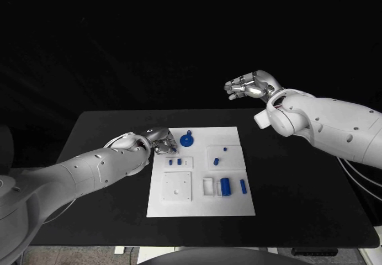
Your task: Assemble the parts on the task board
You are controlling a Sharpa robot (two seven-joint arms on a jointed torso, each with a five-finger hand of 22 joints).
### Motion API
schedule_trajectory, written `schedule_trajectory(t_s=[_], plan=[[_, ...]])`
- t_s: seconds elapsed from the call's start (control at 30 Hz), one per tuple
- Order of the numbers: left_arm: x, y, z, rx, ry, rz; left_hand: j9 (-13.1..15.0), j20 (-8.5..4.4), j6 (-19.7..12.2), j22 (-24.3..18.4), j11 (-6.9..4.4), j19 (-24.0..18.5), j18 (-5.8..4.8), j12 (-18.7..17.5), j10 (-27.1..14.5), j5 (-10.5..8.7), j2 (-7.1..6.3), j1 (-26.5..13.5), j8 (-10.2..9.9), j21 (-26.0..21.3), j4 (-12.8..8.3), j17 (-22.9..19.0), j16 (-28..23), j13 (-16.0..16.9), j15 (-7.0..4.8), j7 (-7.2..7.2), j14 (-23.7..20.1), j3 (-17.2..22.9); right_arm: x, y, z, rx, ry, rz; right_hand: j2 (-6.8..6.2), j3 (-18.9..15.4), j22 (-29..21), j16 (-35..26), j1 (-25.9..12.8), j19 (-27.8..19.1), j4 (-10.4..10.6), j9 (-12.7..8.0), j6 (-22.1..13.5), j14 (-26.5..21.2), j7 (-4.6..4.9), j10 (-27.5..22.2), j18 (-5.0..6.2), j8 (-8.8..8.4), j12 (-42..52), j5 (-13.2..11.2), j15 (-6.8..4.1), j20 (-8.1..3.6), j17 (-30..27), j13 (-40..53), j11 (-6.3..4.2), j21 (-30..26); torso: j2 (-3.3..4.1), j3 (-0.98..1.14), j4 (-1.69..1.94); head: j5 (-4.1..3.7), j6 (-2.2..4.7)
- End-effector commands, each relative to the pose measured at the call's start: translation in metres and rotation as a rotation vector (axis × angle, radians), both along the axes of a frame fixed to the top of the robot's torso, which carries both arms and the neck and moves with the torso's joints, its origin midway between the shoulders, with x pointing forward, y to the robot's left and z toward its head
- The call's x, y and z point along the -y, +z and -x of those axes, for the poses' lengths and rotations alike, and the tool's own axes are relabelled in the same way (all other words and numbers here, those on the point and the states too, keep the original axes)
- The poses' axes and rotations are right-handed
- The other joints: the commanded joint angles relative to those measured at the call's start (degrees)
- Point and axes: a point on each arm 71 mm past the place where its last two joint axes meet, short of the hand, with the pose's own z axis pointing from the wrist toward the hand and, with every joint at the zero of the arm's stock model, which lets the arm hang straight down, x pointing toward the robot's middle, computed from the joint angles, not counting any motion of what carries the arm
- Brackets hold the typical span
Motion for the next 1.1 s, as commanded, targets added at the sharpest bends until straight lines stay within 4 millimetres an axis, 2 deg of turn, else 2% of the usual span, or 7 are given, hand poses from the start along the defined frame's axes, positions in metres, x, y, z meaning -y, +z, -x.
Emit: schedule_trajectory(t_s=[0.03,0.2,0.6,0.77,1.1], plan=[[0.002,-0.002,0.0,-0.033,-0.011,-0.021,0.0,-0.12,0.2,1.2,-0.34,-0.1,0.92,0.4,0.8,0.12,0.52,0.2,0.1,0.4,0.0,0.1,0.3,0.1,-0.32,-0.01,0.1,0.3,-0.002,0.0,0.001,0.002,0.019,0.0,-0.4,0.0,0.0,-0.4,0.1,-0.4,0.3,0.0,0.0,0.1,0.16,-0.1,-0.79,-0.17,-0.2,0.4,0.38,-0.03,0.0,-0.1,0.05,0.0,0.01,0.02,-0.18,0.22,-0.05],[0.004,-0.003,-0.003,-0.027,-0.006,-0.023,0.0,-0.12,0.2,1.2,-0.36,-0.1,0.93,0.4,0.9,0.12,0.54,0.1,0.1,0.4,0.1,0.1,0.3,0.1,-0.33,-0.01,0.1,0.4,-0.003,0.0,0.0,0.002,0.021,-0.001,-0.38,0.1,0.0,-0.4,0.1,-0.5,0.3,0.0,-0.1,0.0,0.18,-0.1,-0.79,-0.17,-0.2,0.4,0.4,-0.02,-0.1,-0.1,0.06,0.0,0.05,-0.03,-0.3,0.26,-0.2],[0.007,-0.008,-0.007,-0.043,0.003,-0.043,0.0,-0.1,0.1,1.1,-0.33,-0.1,0.92,0.4,0.8,0.02,0.57,0.0,0.1,0.5,0.1,0.1,0.3,0.1,-0.32,0.02,0.1,0.5,-0.005,0.0,0.0,0.003,0.024,-0.002,-0.38,0.1,0.0,-0.4,0.1,-0.5,0.3,0.0,-0.1,0.0,0.18,-0.1,-0.79,-0.17,-0.2,0.4,0.4,-0.02,-0.1,-0.1,0.06,0.0,-0.01,0.13,-0.15,0.17,-0.13],[0.005,-0.011,-0.007,-0.054,0.009,-0.056,0.0,-0.1,0.1,1.1,-0.33,-0.1,0.92,0.4,0.8,0.02,0.57,0.0,0.1,0.5,0.1,0.1,0.3,0.1,-0.32,0.02,0.1,0.5,-0.005,0.0,0.0,0.003,0.024,-0.002,-0.38,0.1,0.0,-0.4,0.1,-0.5,0.3,0.0,-0.1,0.0,0.18,-0.1,-0.79,-0.17,-0.2,0.4,0.4,-0.02,-0.1,-0.1,0.06,0.0,-0.01,0.07,-0.22,0.09,-0.17],[0.011,-0.015,-0.005,-0.072,-0.007,-0.058,0.1,-0.09,0.0,1.1,-0.33,-0.1,0.91,0.4,0.8,-0.04,0.58,0.0,0.1,0.6,0.2,0.2,0.3,0.1,-0.3,0.02,0.1,0.5,-0.006,0.0,0.0,0.004,0.024,-0.002,-0.38,0.1,0.0,-0.4,0.1,-0.5,0.3,0.0,-0.1,0.0,0.18,-0.1,-0.79,-0.17,-0.2,0.4,0.4,-0.02,-0.1,-0.1,0.06,0.0,0.01,-0.01,-0.12,0.08,-0.34]])
